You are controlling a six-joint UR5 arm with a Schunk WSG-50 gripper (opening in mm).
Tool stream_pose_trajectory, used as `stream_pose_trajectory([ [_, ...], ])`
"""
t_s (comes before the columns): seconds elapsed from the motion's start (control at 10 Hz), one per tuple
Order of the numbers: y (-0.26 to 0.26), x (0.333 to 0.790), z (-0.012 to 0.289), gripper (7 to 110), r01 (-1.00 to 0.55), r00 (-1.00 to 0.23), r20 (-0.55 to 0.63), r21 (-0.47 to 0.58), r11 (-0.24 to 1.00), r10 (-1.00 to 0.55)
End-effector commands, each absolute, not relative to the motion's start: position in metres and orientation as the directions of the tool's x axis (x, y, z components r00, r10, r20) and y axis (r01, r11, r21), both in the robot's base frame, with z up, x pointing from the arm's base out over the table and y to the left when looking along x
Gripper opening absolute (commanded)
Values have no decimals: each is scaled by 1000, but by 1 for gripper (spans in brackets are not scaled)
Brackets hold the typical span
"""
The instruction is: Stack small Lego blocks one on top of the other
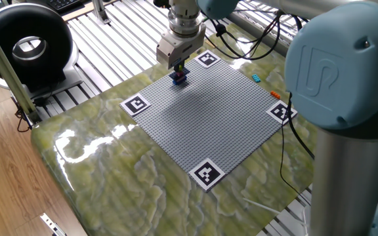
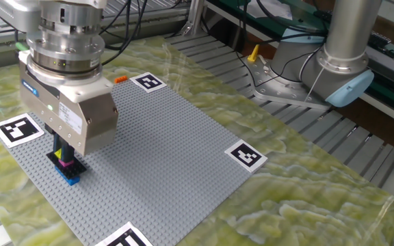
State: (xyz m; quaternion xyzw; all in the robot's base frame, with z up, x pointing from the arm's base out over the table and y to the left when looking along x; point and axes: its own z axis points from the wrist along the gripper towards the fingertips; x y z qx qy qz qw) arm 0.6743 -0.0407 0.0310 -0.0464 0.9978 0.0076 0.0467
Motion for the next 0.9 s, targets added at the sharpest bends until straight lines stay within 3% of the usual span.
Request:
stream_pose_trajectory([
  [0.0,-40,673,30,7,-79,-993,-85,25,997,-77],
  [0.8,-42,665,28,7,-81,-996,-49,29,996,-79],
])
